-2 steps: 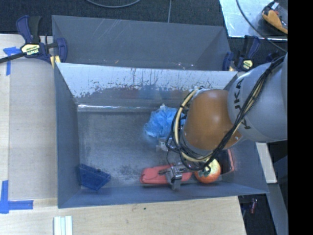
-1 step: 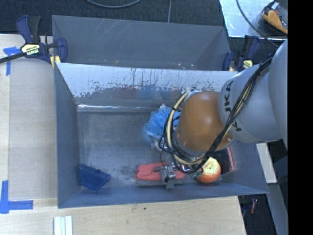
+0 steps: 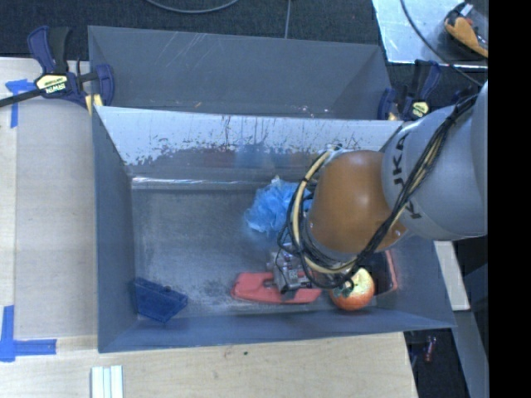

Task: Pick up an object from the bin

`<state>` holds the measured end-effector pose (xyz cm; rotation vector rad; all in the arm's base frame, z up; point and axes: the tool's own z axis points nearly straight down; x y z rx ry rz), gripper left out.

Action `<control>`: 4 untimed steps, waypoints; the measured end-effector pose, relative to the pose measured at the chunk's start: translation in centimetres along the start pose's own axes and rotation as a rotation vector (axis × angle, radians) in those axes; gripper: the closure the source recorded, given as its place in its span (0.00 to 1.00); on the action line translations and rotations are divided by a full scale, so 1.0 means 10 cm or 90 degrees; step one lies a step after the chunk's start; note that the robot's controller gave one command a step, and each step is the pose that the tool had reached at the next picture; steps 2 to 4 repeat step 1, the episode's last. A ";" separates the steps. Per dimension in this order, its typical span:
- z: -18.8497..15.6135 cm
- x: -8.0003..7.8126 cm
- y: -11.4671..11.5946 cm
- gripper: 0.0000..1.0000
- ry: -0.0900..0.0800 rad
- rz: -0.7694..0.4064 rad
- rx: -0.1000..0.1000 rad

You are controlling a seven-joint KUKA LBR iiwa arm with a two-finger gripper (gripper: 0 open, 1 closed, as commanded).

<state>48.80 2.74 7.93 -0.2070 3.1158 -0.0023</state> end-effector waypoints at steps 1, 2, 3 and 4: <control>0.00 0.00 0.00 1.00 0.000 0.000 0.000; 0.00 0.00 0.00 1.00 0.000 0.000 0.000; 0.00 0.00 0.00 1.00 0.000 0.000 0.000; 0.00 0.00 0.00 1.00 0.000 0.000 0.000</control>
Offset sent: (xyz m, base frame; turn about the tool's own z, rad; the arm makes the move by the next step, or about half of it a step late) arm 0.0001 0.0001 0.0676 0.0001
